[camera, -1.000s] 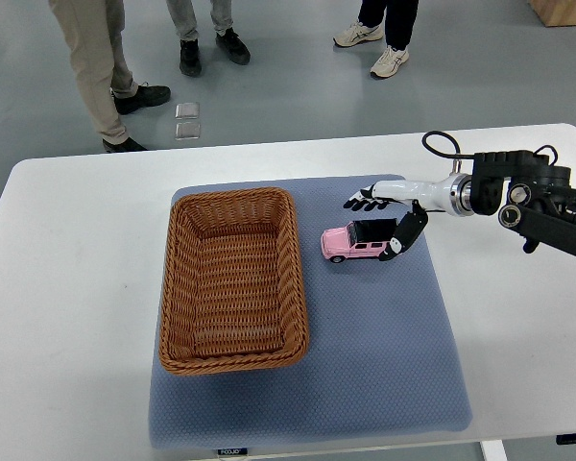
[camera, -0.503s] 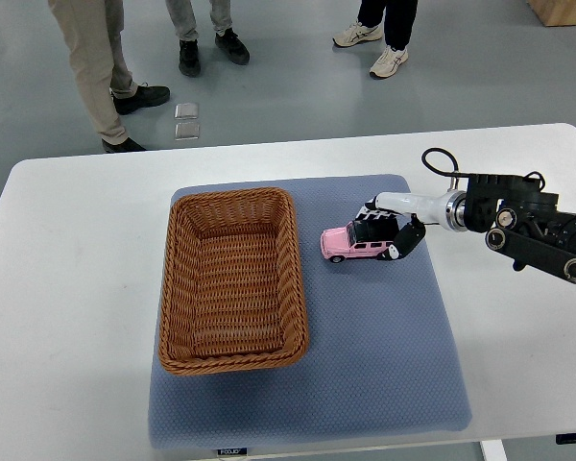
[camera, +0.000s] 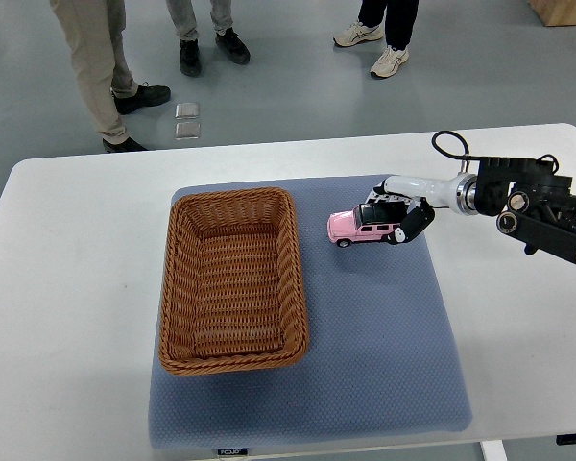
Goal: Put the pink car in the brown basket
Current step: 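Lift the pink car and carry it over the wicker basket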
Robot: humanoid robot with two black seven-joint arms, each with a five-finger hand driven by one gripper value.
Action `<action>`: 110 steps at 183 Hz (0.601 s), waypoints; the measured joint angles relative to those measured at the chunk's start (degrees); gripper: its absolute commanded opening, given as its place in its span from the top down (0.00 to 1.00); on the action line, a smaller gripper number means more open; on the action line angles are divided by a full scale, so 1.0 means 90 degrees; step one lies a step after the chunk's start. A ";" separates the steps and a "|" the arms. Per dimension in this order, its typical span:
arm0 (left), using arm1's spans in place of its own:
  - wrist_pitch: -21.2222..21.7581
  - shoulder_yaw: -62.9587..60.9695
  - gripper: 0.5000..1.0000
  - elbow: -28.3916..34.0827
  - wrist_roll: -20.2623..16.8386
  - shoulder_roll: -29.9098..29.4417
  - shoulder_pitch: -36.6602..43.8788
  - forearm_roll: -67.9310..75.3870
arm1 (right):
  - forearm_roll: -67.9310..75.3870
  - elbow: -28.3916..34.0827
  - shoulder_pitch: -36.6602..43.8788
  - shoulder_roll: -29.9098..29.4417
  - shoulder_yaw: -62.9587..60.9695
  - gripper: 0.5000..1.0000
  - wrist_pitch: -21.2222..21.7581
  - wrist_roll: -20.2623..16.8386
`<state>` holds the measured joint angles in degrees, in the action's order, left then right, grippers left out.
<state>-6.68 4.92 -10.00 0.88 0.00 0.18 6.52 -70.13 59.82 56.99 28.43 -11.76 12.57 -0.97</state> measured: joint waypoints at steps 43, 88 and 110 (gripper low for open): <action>0.0000 0.0000 0.00 0.0003 0.0000 0.0000 0.0000 0.0000 | 0.0097 0.0465 0.0414 0.0466 -0.0047 1.00 0.0204 0.0002; 0.0000 0.0000 0.00 -0.0011 0.0000 0.0000 0.0000 0.0000 | 0.0715 0.0783 0.0968 0.0429 -0.0059 1.00 0.0378 0.0002; 0.0000 -0.0007 0.00 -0.0021 0.0000 0.0000 -0.0001 0.0000 | 0.0905 0.0787 0.1097 0.0008 -0.0016 1.00 0.0391 0.0021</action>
<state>-6.68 4.86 -10.18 0.88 0.00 0.17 6.52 -61.98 66.90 66.86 28.50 -11.91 16.09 -0.78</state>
